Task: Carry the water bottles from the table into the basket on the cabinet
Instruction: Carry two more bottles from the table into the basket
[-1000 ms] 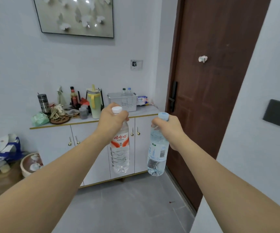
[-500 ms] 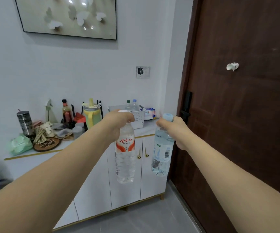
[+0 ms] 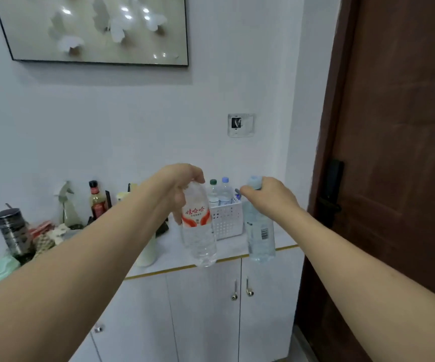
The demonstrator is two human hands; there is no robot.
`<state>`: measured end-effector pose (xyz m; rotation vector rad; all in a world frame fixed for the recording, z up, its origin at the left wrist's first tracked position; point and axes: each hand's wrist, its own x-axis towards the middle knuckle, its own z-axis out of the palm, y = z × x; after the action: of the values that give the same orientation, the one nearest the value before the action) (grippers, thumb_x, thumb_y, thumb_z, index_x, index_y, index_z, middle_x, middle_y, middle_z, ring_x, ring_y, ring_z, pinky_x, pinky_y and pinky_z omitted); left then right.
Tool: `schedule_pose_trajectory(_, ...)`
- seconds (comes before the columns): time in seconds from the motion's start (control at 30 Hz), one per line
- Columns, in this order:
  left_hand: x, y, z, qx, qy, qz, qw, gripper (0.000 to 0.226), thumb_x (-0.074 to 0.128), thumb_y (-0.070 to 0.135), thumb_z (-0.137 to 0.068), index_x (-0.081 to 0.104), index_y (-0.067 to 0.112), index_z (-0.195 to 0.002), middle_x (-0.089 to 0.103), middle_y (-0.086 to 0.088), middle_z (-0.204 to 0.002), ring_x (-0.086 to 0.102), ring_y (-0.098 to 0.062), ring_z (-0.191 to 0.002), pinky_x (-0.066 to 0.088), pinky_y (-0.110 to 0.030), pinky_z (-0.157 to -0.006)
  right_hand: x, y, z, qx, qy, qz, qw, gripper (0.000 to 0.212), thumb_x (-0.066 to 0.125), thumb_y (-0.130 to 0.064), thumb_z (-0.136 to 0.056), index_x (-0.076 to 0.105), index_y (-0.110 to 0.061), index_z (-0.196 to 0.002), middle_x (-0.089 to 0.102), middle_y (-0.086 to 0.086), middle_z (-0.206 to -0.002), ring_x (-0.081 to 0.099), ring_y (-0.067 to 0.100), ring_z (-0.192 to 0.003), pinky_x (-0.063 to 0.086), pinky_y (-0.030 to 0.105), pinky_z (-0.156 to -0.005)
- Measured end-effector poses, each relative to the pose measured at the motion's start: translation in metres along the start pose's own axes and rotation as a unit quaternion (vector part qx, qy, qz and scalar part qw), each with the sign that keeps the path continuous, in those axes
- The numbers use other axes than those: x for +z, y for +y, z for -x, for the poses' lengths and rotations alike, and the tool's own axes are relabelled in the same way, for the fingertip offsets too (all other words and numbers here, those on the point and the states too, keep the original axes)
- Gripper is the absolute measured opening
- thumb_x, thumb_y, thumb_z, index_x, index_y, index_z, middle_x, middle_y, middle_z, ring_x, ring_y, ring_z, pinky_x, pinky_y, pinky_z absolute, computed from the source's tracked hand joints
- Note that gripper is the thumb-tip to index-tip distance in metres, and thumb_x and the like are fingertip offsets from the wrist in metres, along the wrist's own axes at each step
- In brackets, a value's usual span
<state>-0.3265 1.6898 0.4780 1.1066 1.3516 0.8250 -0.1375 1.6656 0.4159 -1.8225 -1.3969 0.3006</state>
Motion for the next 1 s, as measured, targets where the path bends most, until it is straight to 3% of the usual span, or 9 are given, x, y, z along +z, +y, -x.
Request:
schedule_pose_trajectory(0.1, -0.003, 0.026, -0.04, 0.015, 0.014, 0.038, 0.999, 0.019, 0.053, 0.002, -0.082, 0.051, 0.004, -0.101, 0.043, -0.019, -0.135, 0.035, -0.051, -0.127, 0.021, -0.079, -0.097, 0.008, -0.002, -0.053, 0.007, 0.044, 0.023, 0.999, 0.031, 0.054, -0.055, -0.078, 0.051, -0.024, -0.081, 0.062, 0.002, -0.095, 0.062, 0.027, -0.085, 0.042, 0.031, -0.067)
schedule_pose_trajectory(0.2, -0.003, 0.047, -0.079, 0.029, 0.026, 0.05, 0.998, 0.008, 0.052, 0.001, -0.084, 0.048, 0.004, -0.091, 0.046, -0.015, -0.102, 0.041, -0.047, -0.117, 0.019, -0.077, -0.1, 0.025, -0.007, -0.104, 0.013, 0.063, 0.004, 0.998, 0.047, 0.052, -0.057, -0.074, 0.059, -0.014, -0.092, 0.065, 0.004, -0.091, 0.063, 0.029, -0.084, 0.043, 0.031, -0.065)
schedule_pose_trajectory(0.33, -0.009, 0.067, -0.136, 0.049, 0.017, 0.034, 0.998, 0.015, 0.053, 0.003, -0.08, 0.05, 0.009, -0.094, 0.046, -0.019, -0.128, 0.041, -0.052, -0.121, 0.024, -0.076, -0.097, 0.055, -0.017, -0.165, 0.002, 0.042, -0.009, 0.999, 0.043, 0.051, -0.057, -0.078, 0.064, -0.017, -0.086, 0.067, 0.002, -0.084, 0.063, 0.028, -0.082, 0.046, 0.031, -0.066)
schedule_pose_trajectory(0.5, -0.018, 0.09, -0.211, 0.069, 0.023, 0.02, 0.997, 0.012, 0.053, 0.004, -0.079, 0.05, 0.011, -0.087, 0.043, -0.021, -0.136, 0.04, -0.054, -0.122, 0.028, -0.075, -0.095, 0.103, -0.023, -0.237, -0.006, -0.003, -0.023, 1.0, 0.052, 0.056, -0.063, -0.075, 0.066, -0.014, -0.09, 0.068, 0.004, -0.078, 0.063, 0.027, -0.069, 0.055, 0.039, -0.073)
schedule_pose_trajectory(0.63, -0.017, 0.098, -0.275, 0.082, 0.029, -0.006, 0.996, 0.029, 0.053, 0.002, -0.083, 0.05, 0.008, -0.112, 0.042, -0.016, -0.13, 0.038, -0.05, -0.121, 0.025, -0.072, -0.1, 0.142, -0.017, -0.289, 0.013, -0.046, 0.01, 0.999, 0.056, 0.059, -0.066, -0.075, 0.065, -0.015, -0.095, 0.067, 0.002, -0.075, 0.061, 0.024, -0.055, 0.054, 0.034, -0.067)
schedule_pose_trajectory(0.77, -0.006, 0.085, -0.343, 0.091, 0.033, -0.023, 0.995, 0.038, 0.05, -0.007, -0.087, 0.051, 0.006, -0.122, 0.043, -0.013, -0.119, 0.036, -0.03, -0.102, 0.034, -0.05, -0.095, 0.183, 0.006, -0.327, 0.028, -0.081, 0.024, 0.996, 0.054, 0.061, -0.067, -0.075, 0.062, -0.017, -0.092, 0.066, 0.0, -0.077, 0.063, 0.023, -0.06, 0.05, 0.029, -0.06)
schedule_pose_trajectory(0.9, 0.003, 0.062, -0.401, 0.045, 0.051, -0.027, 0.997, 0.045, 0.049, -0.01, -0.085, 0.05, 0.003, -0.127, 0.044, -0.02, -0.138, 0.041, -0.039, -0.123, 0.036, -0.048, -0.098, 0.224, 0.03, -0.353, 0.024, -0.08, 0.047, 0.995, 0.055, 0.063, -0.069, -0.072, 0.066, -0.018, -0.092, 0.069, 0.0, -0.088, 0.064, 0.023, -0.08, 0.047, 0.03, -0.066)
schedule_pose_trajectory(1.0, 0.006, 0.042, -0.439, 0.014, 0.057, -0.022, 0.998, 0.048, 0.045, -0.013, -0.085, 0.049, 0.002, -0.13, 0.041, -0.02, -0.142, 0.038, -0.039, -0.129, 0.035, -0.044, -0.101, 0.248, 0.045, -0.364, 0.029, -0.068, 0.045, 0.996, 0.052, 0.064, -0.066, -0.072, 0.065, -0.017, -0.089, 0.068, -0.002, -0.084, 0.064, 0.022, -0.08, 0.049, 0.031, -0.066)
